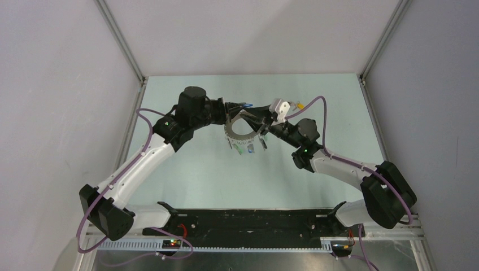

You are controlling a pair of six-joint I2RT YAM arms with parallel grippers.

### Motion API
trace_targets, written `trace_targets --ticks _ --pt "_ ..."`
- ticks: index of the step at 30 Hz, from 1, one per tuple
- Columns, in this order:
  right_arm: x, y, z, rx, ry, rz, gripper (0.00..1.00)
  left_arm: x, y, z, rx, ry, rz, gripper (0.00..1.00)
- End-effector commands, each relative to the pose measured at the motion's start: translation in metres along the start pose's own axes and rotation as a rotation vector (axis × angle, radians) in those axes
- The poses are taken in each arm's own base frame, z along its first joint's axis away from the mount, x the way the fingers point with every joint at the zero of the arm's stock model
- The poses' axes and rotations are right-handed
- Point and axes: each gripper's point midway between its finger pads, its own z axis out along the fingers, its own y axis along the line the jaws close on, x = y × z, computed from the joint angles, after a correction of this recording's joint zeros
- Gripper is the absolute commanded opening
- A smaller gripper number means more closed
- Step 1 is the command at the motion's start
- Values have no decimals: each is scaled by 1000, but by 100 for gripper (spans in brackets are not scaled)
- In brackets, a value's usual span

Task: Remove the keys from the keyring

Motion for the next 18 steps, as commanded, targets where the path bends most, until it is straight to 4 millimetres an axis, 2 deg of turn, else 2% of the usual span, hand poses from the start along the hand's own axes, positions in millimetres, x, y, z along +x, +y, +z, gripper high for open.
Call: trace_targets --ticks 1,2,14,16,17,18 --pt "-16 -13 10 50 -40 -15 5 20 -37 -21 113 59 -47 0" --pt "-17 -12 10 48 -40 -14 0 19 -36 -22 114 55 -48 0" --pt "-13 -5 -7 46 3 -12 0 15 -39 -26 132 39 -60 0" --pt "-14 -6 -7 52 -2 -10 13 16 -39 -26 132 42 -56 0" --pt "-14 -6 -6 54 -5 -8 25 16 -39 -25 128 44 -56 0" --pt "-16 -8 -6 64 -14 -7 30 16 -38 -25 127 44 -56 0"
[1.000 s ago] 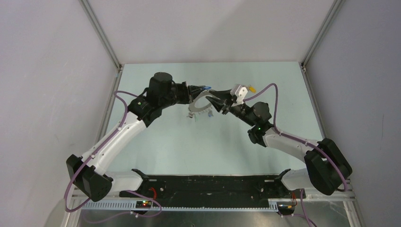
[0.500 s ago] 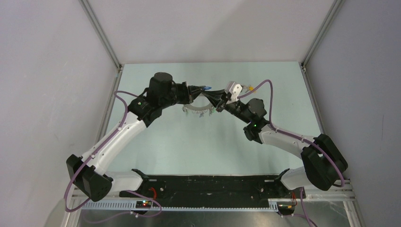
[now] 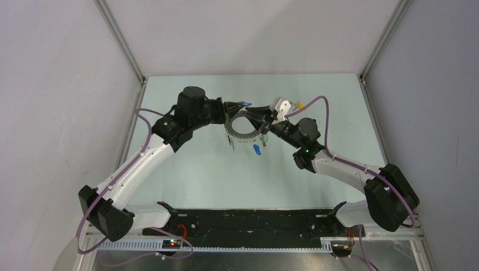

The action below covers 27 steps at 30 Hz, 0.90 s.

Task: Remove the keys from the keyring

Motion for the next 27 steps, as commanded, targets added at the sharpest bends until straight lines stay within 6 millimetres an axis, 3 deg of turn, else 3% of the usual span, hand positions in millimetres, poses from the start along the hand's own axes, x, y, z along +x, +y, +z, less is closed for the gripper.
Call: trace_targets --ticks 1,6,13,15,18,21,23,26,27 --pt "-18 -3 0 31 -51 -12 37 18 -35 -22 109 59 -57 0" --pt "-20 -3 12 18 -56 -6 39 18 -34 -22 107 60 -56 0" --pt "-18 -10 27 37 -60 7 33 18 -35 -22 109 59 -58 0" --pt "-19 -12 30 44 -64 11 28 18 -35 -23 111 59 -58 0" --pt "-18 -15 30 58 -62 20 10 19 -36 -23 113 60 -58 0" --pt "-12 -15 27 61 -31 40 3 18 -36 -25 117 56 -60 0" --pt "-8 -12 23 47 -10 49 6 17 -37 -26 121 54 -60 0" --pt "-7 -6 19 21 -3 49 28 17 -38 -28 126 52 -59 0" --pt "-5 -5 18 17 1 49 30 17 -38 -28 126 54 -58 0"
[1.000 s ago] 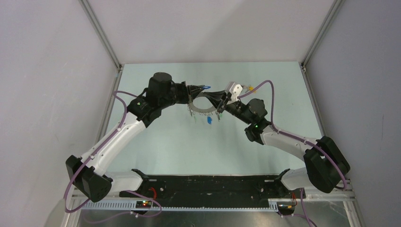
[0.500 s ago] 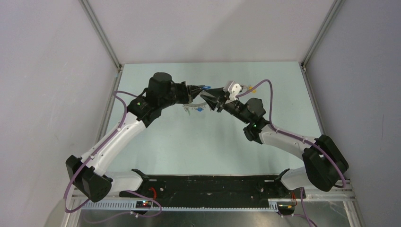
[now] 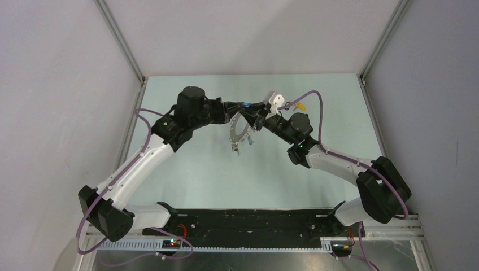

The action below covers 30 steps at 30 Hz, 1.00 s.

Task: Remove the keys from the keyring

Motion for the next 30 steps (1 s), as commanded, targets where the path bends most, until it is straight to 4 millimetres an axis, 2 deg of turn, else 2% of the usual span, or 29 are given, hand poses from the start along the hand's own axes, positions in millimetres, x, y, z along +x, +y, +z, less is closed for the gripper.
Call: trace_targets --ticks 1,13,15,17,18,21,22,24,25,27,30 --pt "-15 4 -2 -22 -24 -8 32 20 -38 -28 125 63 -55 0" --pt "-6 5 -1 -30 -11 -11 32 21 -40 -31 134 67 -52 0" --pt "-5 5 -2 -34 -15 -17 29 21 -40 -31 134 67 -51 0" --pt "-5 7 -2 -43 -19 -20 23 22 -41 -31 136 68 -49 0" --pt "-5 8 -2 -51 -21 -21 17 22 -41 -32 136 70 -49 0" --pt "-6 11 -4 -70 -23 -16 10 23 -42 -31 137 71 -47 0" --pt "-7 12 -4 -77 -24 -8 10 23 -42 -32 138 72 -44 0" --pt "-7 14 -7 -90 -23 1 17 24 -43 -32 139 74 -41 0" --pt "-8 14 -7 -95 -26 3 27 24 -43 -32 138 76 -39 0" --pt "-8 15 -10 -103 -24 -3 33 25 -43 -32 138 80 -37 0" --pt "-6 14 -11 -106 -22 -8 30 26 -44 -32 137 82 -33 0"
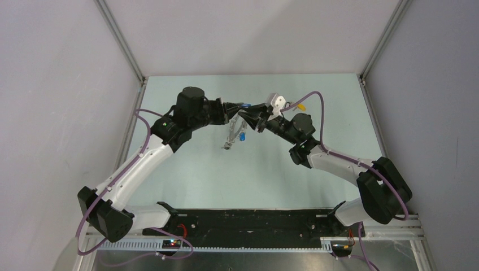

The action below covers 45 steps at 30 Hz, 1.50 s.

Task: Remove the keys from the keyring

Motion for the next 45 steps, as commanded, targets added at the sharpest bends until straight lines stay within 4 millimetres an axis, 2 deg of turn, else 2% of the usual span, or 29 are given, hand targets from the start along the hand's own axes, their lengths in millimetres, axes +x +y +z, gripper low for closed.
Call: trace_targets --ticks 1,2,6,7,15,17,18,20,21,32,34,37,39,41,42,45 --pt "-8 6 -5 -38 -21 -7 25 28 -47 -30 148 90 -31 0" --pt "-8 6 -5 -39 -23 -8 23 29 -46 -30 145 93 -29 0" --pt "-10 4 -5 -41 -33 -9 1 29 -48 -31 150 95 -27 0" --pt "-11 5 -5 -44 -33 -7 0 29 -49 -31 152 93 -24 0" --pt "-22 3 -5 -35 -67 -8 0 31 -45 -28 135 105 -14 0" --pt "-24 3 -6 -36 -71 -6 10 31 -45 -27 134 105 -14 0" --pt "-24 3 -6 -35 -72 -6 25 31 -45 -27 133 104 -15 0" --pt "-25 3 -5 -33 -76 -7 33 31 -45 -27 133 105 -14 0" --pt "-24 3 -5 -33 -75 -7 33 31 -45 -27 132 105 -14 0" --pt "-32 -4 -3 -4 -111 -9 15 32 -43 -24 124 108 -10 0" --pt "-33 -6 -3 6 -115 -8 16 32 -43 -25 125 108 -10 0" --pt "-35 -8 -3 19 -122 -10 25 32 -43 -25 125 108 -11 0" --pt "-35 -9 -2 22 -123 -10 25 32 -43 -25 125 108 -11 0" --pt "-36 -8 -2 16 -126 -12 15 32 -42 -25 123 109 -11 0" --pt "-36 -8 -2 13 -126 -12 4 32 -42 -25 123 108 -12 0" --pt "-37 -7 -2 11 -130 -14 0 31 -42 -25 123 107 -11 0"
